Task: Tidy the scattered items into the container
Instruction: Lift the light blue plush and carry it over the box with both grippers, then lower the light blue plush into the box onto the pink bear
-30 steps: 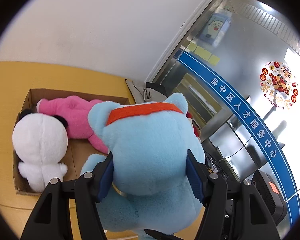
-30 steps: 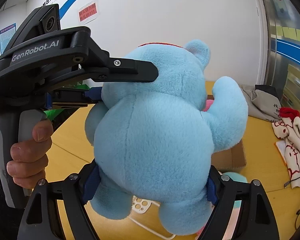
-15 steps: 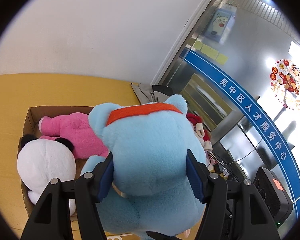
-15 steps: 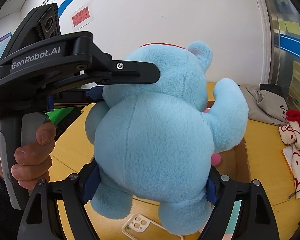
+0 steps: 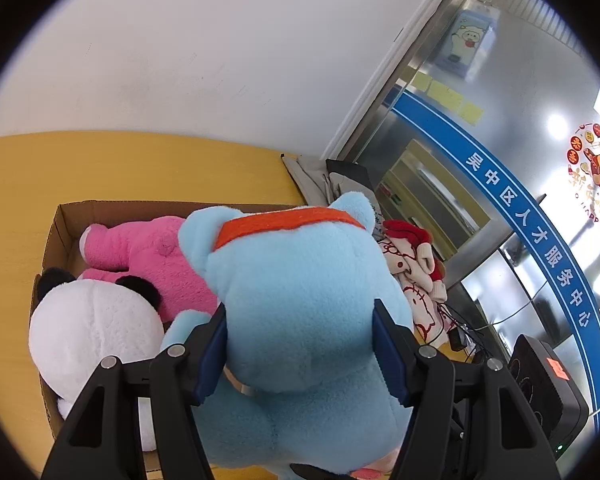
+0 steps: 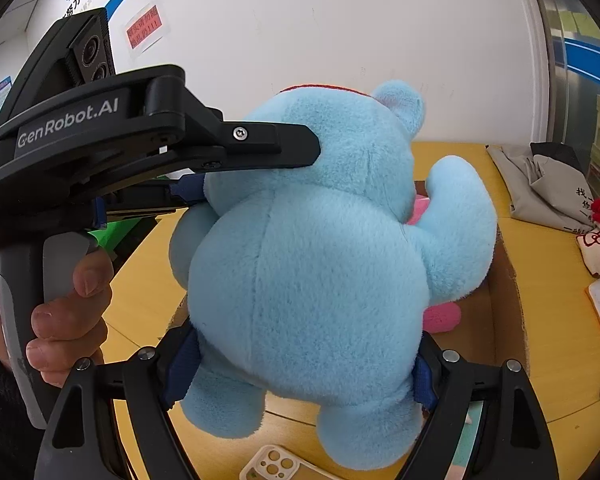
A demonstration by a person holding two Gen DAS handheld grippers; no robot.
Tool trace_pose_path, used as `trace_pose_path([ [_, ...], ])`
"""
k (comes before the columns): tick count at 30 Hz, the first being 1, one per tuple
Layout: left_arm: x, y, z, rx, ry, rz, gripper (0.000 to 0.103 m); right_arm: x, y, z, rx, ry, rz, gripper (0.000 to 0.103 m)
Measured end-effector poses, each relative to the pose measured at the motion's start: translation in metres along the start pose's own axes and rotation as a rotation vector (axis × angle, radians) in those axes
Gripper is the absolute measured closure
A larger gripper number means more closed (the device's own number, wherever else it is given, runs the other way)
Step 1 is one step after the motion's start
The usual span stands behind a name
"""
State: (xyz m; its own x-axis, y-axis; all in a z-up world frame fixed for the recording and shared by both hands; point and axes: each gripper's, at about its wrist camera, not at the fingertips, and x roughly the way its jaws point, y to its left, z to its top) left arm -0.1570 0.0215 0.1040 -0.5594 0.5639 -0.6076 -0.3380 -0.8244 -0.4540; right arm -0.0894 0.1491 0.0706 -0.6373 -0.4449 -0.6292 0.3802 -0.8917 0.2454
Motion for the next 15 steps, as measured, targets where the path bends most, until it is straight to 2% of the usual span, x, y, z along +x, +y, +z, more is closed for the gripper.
trace_pose_path([
  [15, 0.051, 0.031, 0.002, -0.027, 0.071, 0.021, 0.039, 0.050, -0.025, -0.007, 0.062, 0.048, 0.007, 0.014],
])
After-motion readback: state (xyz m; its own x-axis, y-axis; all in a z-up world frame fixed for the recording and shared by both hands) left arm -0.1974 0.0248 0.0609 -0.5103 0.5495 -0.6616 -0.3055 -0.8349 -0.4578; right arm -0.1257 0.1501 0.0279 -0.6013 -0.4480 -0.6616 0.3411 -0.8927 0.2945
